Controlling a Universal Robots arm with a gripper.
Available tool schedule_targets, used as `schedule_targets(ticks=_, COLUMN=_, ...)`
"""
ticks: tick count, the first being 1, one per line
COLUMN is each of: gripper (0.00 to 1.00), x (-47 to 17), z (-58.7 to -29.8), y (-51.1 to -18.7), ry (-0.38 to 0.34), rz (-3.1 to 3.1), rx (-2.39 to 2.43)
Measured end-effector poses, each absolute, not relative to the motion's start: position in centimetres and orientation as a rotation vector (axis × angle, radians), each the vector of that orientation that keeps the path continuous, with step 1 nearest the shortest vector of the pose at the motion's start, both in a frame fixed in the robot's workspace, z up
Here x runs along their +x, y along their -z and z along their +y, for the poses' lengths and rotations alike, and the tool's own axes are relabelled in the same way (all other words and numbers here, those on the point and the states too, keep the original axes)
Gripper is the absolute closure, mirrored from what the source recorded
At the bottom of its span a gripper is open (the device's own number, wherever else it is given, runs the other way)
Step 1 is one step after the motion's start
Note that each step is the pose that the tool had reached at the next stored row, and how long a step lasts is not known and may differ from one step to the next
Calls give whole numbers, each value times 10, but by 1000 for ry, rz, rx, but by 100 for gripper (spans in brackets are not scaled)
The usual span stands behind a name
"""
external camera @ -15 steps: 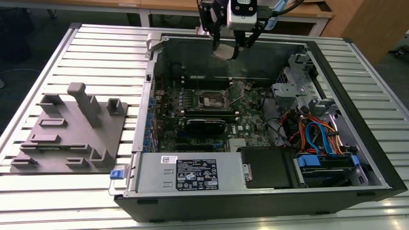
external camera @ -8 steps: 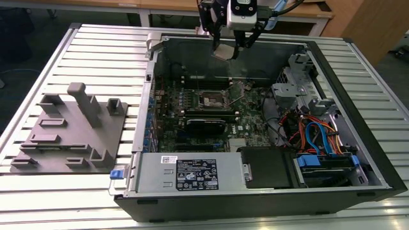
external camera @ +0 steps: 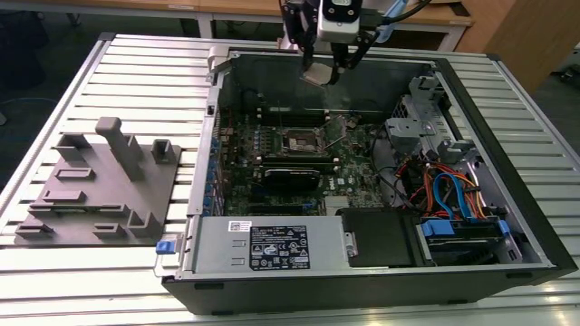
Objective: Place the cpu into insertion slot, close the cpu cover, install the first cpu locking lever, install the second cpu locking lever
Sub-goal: 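Place the cpu into insertion slot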
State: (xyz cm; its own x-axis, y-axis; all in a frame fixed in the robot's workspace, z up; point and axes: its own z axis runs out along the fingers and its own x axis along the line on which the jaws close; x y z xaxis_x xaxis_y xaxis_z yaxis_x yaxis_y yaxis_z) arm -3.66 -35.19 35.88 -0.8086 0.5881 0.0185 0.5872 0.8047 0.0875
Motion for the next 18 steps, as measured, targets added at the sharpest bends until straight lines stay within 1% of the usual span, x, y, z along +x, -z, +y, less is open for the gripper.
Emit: schedule_targets(ticks=18, gripper=46, x=-37, z=-352, y=-359, ry=-139, rz=2961, rx=1009)
